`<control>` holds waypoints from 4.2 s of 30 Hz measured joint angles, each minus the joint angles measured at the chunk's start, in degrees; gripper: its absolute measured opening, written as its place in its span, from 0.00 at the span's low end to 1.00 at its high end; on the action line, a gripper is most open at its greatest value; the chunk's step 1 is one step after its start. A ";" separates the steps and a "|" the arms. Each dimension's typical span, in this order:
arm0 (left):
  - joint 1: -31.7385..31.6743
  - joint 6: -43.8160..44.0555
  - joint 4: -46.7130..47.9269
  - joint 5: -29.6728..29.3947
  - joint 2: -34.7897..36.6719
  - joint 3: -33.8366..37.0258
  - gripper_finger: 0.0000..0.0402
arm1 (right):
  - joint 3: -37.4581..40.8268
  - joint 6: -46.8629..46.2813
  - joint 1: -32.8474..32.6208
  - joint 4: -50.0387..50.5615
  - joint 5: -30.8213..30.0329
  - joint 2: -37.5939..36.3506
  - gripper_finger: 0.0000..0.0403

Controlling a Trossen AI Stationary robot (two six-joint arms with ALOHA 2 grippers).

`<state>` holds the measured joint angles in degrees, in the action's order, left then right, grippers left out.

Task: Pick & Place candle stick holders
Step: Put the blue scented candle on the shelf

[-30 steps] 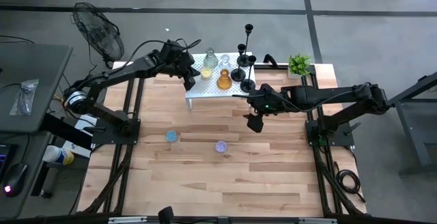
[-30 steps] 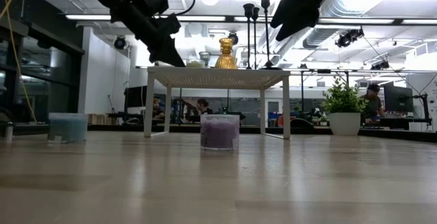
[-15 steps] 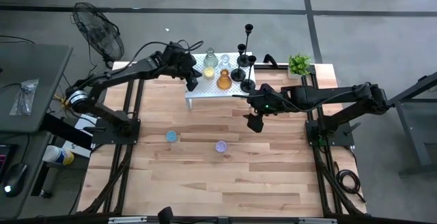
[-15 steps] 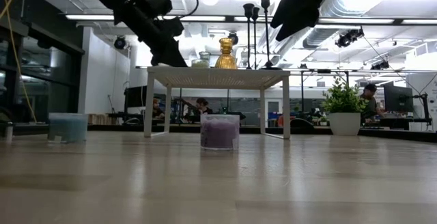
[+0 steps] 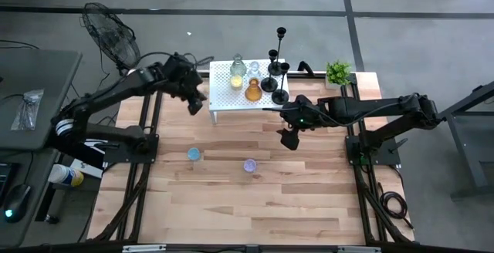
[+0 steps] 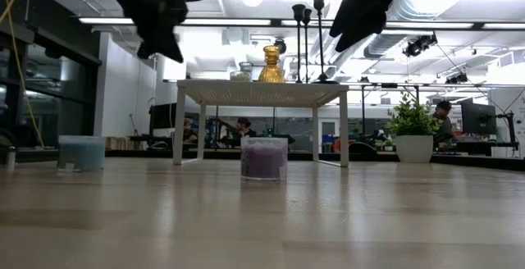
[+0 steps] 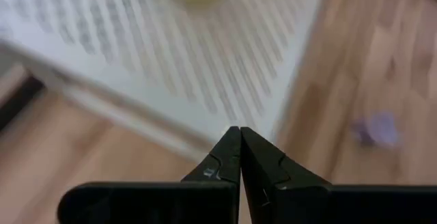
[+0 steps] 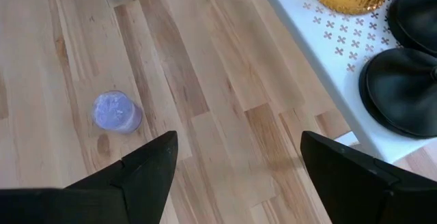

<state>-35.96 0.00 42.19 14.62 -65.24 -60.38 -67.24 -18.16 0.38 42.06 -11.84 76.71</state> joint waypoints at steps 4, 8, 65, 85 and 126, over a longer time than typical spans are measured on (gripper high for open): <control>3.36 1.93 6.88 -3.92 3.54 0.13 0.00 | 0.00 -0.04 0.00 0.45 0.11 0.00 0.75; 7.68 6.09 6.77 -10.34 7.49 1.01 0.00 | 0.00 -0.05 -0.02 1.47 0.39 0.00 0.75; 47.62 33.47 5.67 -19.25 18.26 25.90 0.74 | 0.00 2.90 0.00 5.69 4.35 0.00 0.75; 47.60 28.71 -3.69 -20.71 10.84 29.24 0.75 | 0.00 2.93 -0.01 5.20 4.36 0.00 0.75; 47.59 22.80 -9.62 -19.68 -2.90 29.24 0.75 | 0.00 2.96 -0.01 5.31 4.33 0.00 0.75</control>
<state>11.63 22.80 32.57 -5.06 -68.14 -31.14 -67.24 -15.20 0.37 47.37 -7.51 76.71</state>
